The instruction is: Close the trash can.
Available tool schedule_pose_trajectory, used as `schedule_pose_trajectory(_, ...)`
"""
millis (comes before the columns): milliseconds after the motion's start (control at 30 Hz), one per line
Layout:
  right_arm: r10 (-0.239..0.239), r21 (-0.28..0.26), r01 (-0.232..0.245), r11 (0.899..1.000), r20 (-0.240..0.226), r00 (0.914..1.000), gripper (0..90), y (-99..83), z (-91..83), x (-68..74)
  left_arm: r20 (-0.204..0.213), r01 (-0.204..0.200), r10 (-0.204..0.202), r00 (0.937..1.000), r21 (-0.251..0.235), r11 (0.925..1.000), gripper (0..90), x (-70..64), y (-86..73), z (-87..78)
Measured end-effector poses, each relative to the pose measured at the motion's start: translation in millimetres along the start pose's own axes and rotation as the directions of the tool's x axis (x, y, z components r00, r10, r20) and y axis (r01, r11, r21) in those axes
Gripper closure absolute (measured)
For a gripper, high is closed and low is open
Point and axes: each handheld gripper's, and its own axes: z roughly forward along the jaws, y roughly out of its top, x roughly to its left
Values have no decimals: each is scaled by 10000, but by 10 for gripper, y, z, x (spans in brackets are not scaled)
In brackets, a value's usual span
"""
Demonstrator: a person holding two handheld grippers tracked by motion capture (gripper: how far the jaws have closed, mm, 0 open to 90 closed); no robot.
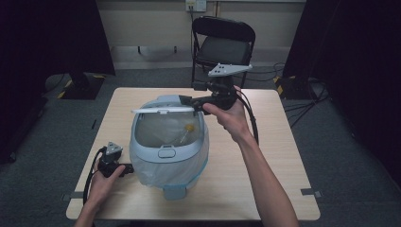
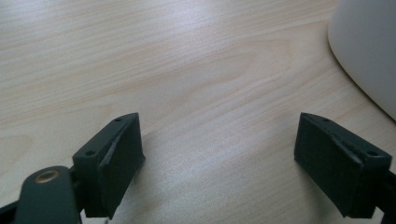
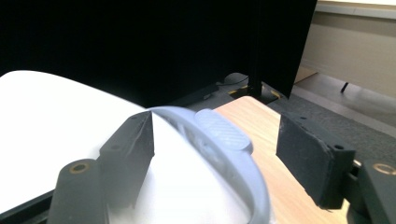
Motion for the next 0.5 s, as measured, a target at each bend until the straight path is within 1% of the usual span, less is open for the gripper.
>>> schedule_pose_trajectory(67,72,16,-72,10000,-125,9999,265,-30,2,9,0,-5,5,10000,1,10000,150,0,0,0)
schedule_pose_trajectory(133,86,-24,-86,10000,-110,9999,266,-54,-1,21,0,-3,3,10000,0,10000,150,0,0,0)
schedule_pose_trajectory(267,80,73,-79,9999,-159,9998,266,-87,-2,47,0,-2,2,10000,0,10000,150,0,0,0)
schedule_pose_trajectory(300,49,175,-46,9998,-179,9998,267,-113,-3,70,0,-3,3,10000,-1,10000,150,0,0,0)
schedule_pose_trajectory(500,28,115,-27,9999,-80,10000,271,-174,-20,119,0,-4,4,10000,1,10000,150,0,0,0)
